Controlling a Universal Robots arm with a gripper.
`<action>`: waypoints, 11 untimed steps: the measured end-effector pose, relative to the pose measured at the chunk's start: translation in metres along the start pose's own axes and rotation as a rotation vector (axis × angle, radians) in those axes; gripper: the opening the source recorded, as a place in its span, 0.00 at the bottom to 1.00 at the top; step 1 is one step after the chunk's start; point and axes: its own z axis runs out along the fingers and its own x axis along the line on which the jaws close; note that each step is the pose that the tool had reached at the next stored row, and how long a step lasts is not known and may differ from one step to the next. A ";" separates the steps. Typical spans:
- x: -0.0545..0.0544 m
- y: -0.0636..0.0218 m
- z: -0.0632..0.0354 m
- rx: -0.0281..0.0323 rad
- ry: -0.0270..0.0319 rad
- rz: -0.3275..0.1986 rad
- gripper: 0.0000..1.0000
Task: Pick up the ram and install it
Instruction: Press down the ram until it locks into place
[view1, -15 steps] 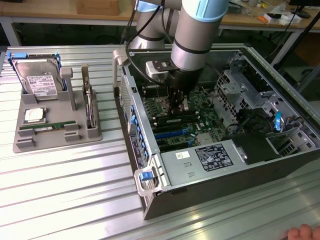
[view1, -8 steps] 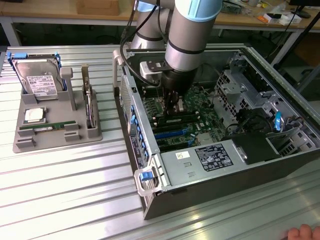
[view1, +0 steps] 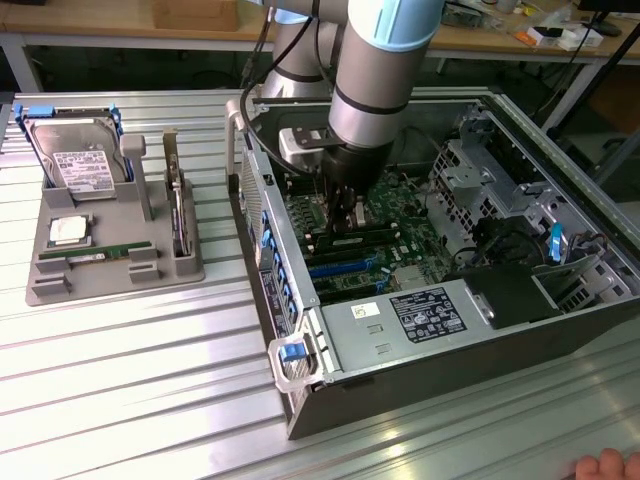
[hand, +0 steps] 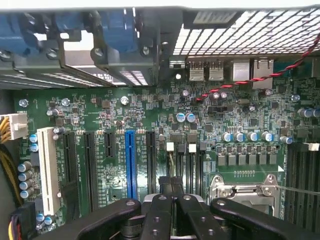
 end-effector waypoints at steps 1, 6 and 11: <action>0.000 0.0000 0.0000 0.0000 0.0001 0.000 0.11; 0.000 0.0001 0.0050 0.0000 0.0001 0.000 0.11; 0.000 0.0005 0.0110 -0.0006 0.0010 0.000 0.11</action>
